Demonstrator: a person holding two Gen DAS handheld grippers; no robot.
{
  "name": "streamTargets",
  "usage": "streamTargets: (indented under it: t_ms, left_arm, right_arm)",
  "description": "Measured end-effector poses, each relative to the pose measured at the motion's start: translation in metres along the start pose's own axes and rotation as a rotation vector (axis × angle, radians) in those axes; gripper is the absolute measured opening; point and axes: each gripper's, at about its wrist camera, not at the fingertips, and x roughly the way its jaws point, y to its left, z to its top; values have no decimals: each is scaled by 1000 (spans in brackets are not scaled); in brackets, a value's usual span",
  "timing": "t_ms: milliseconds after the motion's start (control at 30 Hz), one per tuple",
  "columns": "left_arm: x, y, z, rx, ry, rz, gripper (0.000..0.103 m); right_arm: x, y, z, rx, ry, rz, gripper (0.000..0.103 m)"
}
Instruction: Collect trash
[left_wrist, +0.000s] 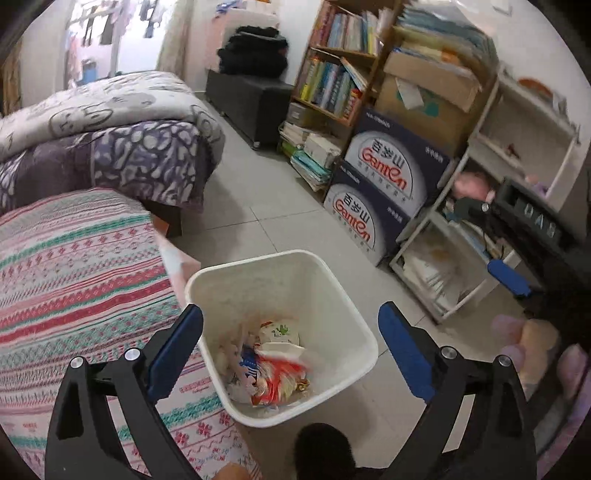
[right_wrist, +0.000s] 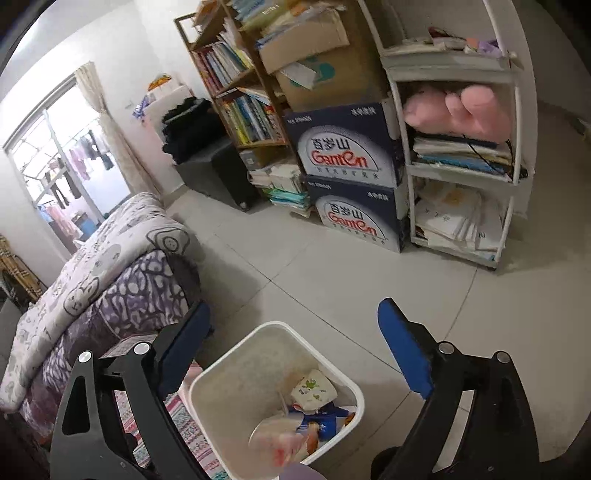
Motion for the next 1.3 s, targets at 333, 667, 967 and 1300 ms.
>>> streamTargets:
  t_ms: [333,667,967,1300]
  left_arm:
    - [-115,38,-7,-34,-306,387,96]
    - [-180,77,-84,-153,-459,693,96]
    - [-166,121,-110,-213,-383,757,96]
    - [-149,133,-119,-205,-312,757,96]
  right_arm:
    - [-68,53,-12,-162,-81,104,96]
    - [-117,85,-118,-390,-149,125,96]
    - [-105,113,-176,-537,-151,121,96]
    - [-93,128,-187,-555,-116,137,96]
